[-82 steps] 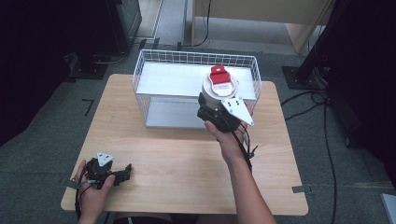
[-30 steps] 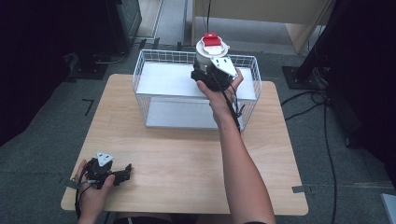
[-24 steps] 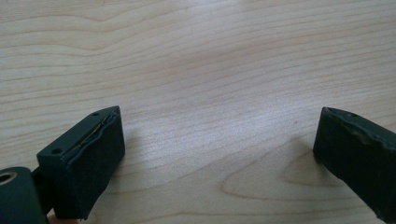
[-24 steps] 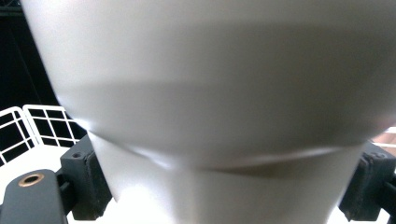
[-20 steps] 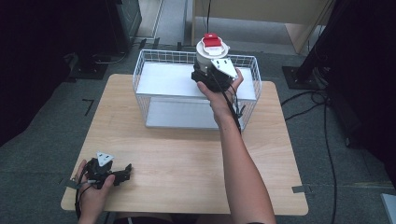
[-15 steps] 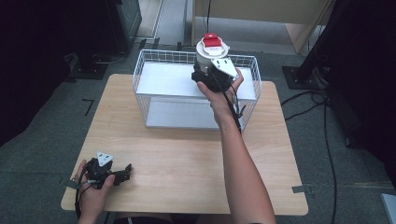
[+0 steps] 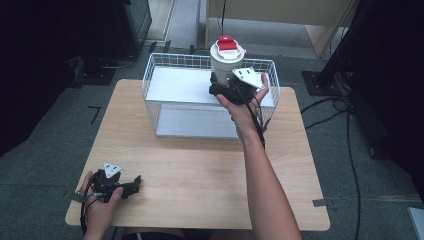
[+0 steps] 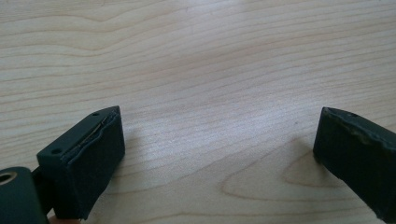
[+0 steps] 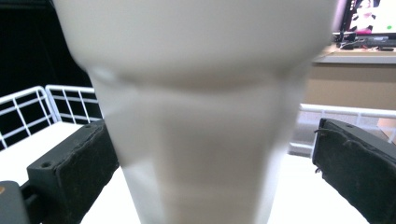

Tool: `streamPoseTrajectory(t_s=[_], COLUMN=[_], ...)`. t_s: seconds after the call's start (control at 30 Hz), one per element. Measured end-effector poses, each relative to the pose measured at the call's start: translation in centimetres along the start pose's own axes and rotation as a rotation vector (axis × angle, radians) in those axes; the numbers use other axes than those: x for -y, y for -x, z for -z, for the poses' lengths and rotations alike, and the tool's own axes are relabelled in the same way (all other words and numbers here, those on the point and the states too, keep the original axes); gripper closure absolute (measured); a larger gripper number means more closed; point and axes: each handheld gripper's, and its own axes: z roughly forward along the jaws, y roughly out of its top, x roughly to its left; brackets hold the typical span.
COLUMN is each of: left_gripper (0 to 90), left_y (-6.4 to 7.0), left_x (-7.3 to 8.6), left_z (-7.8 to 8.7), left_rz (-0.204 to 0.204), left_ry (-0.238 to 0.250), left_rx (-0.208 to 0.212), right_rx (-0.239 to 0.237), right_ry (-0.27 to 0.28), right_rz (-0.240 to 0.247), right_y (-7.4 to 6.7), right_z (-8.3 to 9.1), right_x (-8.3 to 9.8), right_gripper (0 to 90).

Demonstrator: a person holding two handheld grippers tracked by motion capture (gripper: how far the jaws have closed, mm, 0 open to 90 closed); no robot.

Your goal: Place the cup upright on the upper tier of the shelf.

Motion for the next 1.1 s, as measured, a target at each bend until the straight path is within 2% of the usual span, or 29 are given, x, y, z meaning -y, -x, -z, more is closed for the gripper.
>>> streamPoseTrajectory(t_s=[0.1,0.2,0.43,0.7,0.83,1.1], left_gripper=[2.6,2.5,2.5,2.5,2.5,2.5], left_y=[0.0,0.0,0.0,0.0,0.0,0.0], left_x=[0.0,0.0,0.0,0.0,0.0,0.0], left_z=[0.0,0.0,0.0,0.0,0.0,0.0], left_rz=[0.000,0.000,-0.001,-0.003,0.000,-0.001], left_ry=[0.000,0.000,0.000,0.000,0.001,0.000], left_rx=[0.000,0.000,-0.001,-0.002,-0.001,-0.002], right_rx=[-0.012,-0.009,-0.024,-0.014,0.001,0.015], right_ry=[-0.014,-0.016,-0.020,-0.032,-0.038,-0.041], right_rz=[0.001,0.024,0.021,0.023,0.041,0.043], right_y=[0.4,0.7,1.9,2.9,3.4,5.1], right_z=[0.5,1.1,2.5,4.6,6.0,8.8], right_x=[0.5,1.1,2.1,3.4,3.8,5.0], right_gripper=[0.0,0.0,0.0,0.0,0.0,0.0])
